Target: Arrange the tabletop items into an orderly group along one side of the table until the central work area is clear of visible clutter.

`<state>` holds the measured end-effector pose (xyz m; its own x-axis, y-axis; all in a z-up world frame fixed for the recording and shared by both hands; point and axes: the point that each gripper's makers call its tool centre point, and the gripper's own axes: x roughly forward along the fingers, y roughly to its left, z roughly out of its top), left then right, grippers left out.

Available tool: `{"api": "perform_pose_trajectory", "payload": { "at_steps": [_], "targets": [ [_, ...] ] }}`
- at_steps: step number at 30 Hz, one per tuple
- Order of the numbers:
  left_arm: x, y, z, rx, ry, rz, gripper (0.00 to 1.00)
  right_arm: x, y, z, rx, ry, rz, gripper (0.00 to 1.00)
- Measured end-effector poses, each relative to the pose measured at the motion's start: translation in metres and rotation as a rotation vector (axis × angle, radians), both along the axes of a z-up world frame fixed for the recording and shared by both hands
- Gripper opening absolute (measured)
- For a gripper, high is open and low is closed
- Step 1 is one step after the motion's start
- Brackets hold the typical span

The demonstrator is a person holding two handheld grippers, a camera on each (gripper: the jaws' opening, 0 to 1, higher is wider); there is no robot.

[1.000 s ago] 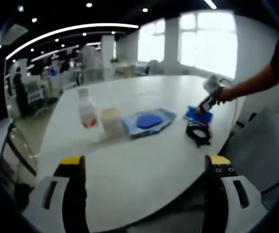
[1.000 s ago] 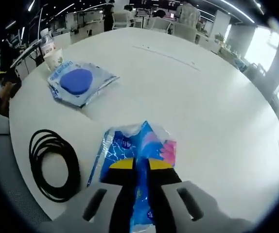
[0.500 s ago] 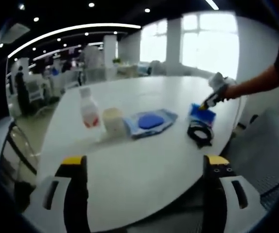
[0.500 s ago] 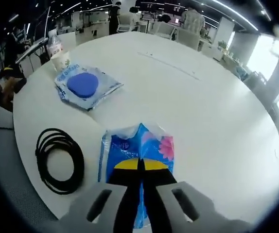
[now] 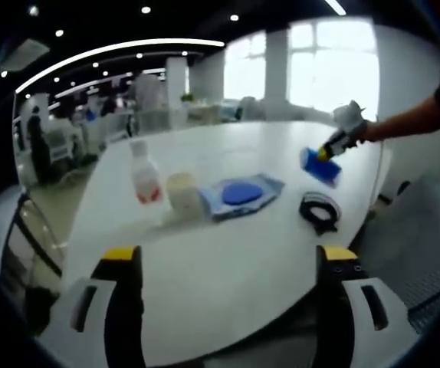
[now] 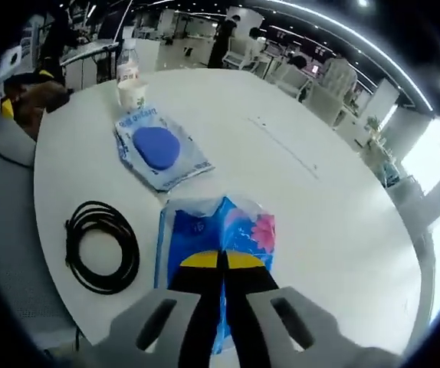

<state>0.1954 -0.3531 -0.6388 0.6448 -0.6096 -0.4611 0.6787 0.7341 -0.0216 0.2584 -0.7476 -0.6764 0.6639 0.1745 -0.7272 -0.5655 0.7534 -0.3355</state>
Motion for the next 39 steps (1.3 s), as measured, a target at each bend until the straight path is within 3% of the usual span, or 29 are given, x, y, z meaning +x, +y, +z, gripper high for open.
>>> {"api": "perform_pose_trajectory", "payload": {
  "at_steps": [16, 24, 27, 39],
  "targets": [
    [-0.002, -0.003, -0.003, -0.007, 0.013, -0.019, 0.95, 0.019, 0.017, 0.020, -0.079, -0.037, 0.261, 0.00],
    [-0.003, -0.004, -0.003, -0.004, 0.018, -0.021, 0.95, 0.026, 0.026, 0.017, -0.131, -0.028, 0.370, 0.00],
    [-0.003, -0.004, -0.003, -0.001, 0.020, -0.020, 0.94, 0.031, 0.025, 0.012, -0.190, -0.023, 0.426, 0.00],
    [-0.004, -0.003, -0.004, 0.013, 0.022, -0.025, 0.92, 0.043, 0.015, -0.008, -0.320, -0.007, 0.514, 0.00]
  ]
}}
